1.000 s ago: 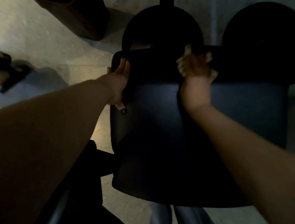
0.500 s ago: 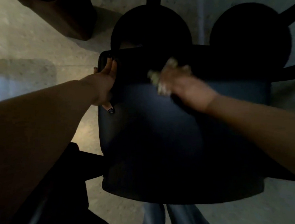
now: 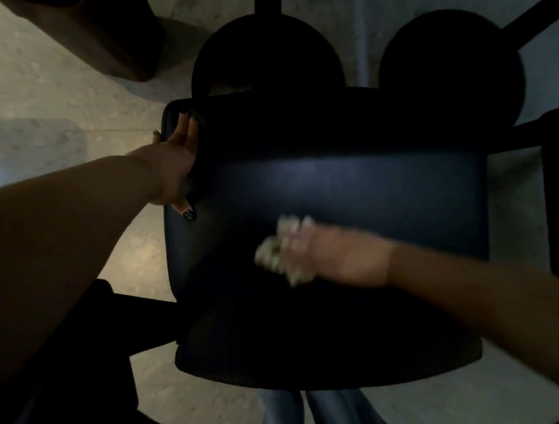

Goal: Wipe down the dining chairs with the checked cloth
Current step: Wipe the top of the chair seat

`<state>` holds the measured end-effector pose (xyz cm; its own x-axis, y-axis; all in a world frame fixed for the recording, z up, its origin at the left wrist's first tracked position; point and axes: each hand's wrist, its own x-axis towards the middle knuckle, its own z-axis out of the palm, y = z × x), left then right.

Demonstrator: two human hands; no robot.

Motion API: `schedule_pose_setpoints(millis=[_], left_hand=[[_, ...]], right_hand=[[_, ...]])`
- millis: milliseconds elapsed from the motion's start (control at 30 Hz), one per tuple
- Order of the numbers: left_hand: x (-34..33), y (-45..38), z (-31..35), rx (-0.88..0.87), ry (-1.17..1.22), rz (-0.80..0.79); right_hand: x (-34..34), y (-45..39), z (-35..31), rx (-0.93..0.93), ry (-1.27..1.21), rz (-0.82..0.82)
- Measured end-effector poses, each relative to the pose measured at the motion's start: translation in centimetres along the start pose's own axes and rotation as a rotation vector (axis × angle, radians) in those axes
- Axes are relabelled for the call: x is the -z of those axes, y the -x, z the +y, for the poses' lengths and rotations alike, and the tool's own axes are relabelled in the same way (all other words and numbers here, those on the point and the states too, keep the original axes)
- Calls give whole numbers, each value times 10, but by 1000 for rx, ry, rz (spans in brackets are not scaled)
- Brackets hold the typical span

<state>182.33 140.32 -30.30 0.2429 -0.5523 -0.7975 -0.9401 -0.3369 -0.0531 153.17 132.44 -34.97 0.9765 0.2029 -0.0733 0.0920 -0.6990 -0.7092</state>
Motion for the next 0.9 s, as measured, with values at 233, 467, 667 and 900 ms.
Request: schedule_pose_setpoints(millis=[233,467,667,900], left_hand=[[16,-9,37,34,-166,-41],[16,-10,80,-109,-200,45],[12,-14,75,-112,-198,50],[8,-24,71,-84,-112,83]], right_hand=[[54,9,84,-1091,375,805],[-60,-23,-36,-280,402,119],[49,10,86,-692,421,439],[49,-56,64,-1076,240,747]])
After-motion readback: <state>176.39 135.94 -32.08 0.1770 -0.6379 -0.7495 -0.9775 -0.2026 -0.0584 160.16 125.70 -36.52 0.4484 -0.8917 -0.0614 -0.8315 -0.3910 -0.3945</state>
